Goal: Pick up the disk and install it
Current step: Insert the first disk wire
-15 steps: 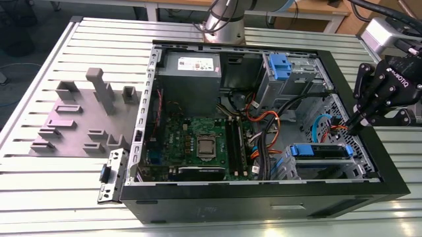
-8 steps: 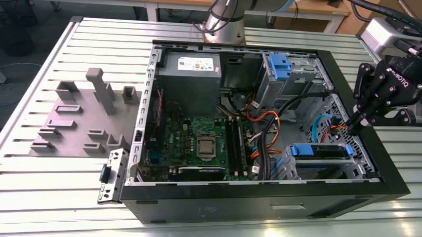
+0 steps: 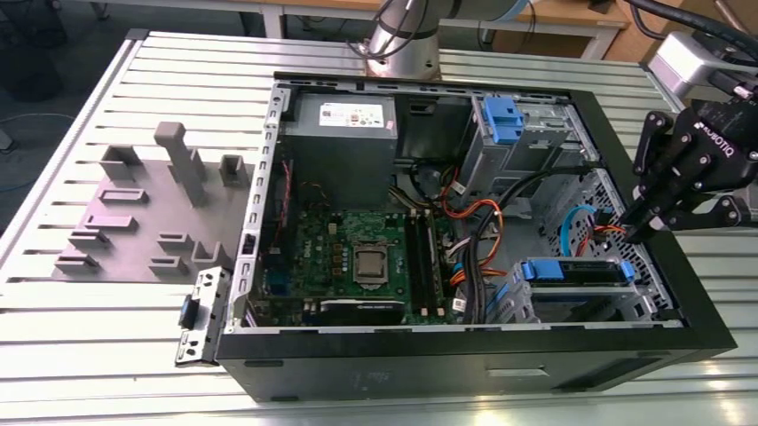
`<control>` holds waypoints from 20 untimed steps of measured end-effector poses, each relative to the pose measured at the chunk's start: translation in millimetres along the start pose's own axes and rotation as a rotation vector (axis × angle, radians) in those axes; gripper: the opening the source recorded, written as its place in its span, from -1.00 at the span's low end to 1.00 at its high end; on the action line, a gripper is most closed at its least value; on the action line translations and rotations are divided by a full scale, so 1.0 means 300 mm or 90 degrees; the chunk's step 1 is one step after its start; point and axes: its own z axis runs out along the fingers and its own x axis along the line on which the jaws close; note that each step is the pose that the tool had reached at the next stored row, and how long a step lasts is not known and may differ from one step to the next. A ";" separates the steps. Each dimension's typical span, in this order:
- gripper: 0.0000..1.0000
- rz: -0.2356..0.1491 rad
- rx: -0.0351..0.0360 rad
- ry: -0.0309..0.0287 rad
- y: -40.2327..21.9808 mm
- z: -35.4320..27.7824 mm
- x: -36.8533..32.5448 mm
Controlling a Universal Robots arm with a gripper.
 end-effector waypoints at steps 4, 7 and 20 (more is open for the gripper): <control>-0.50 0.000 0.0001 0.0030 0.000 0.000 0.000; -0.50 0.001 0.0004 0.0102 0.000 0.000 0.000; -0.50 -0.004 0.0011 0.0197 -0.002 0.009 -0.007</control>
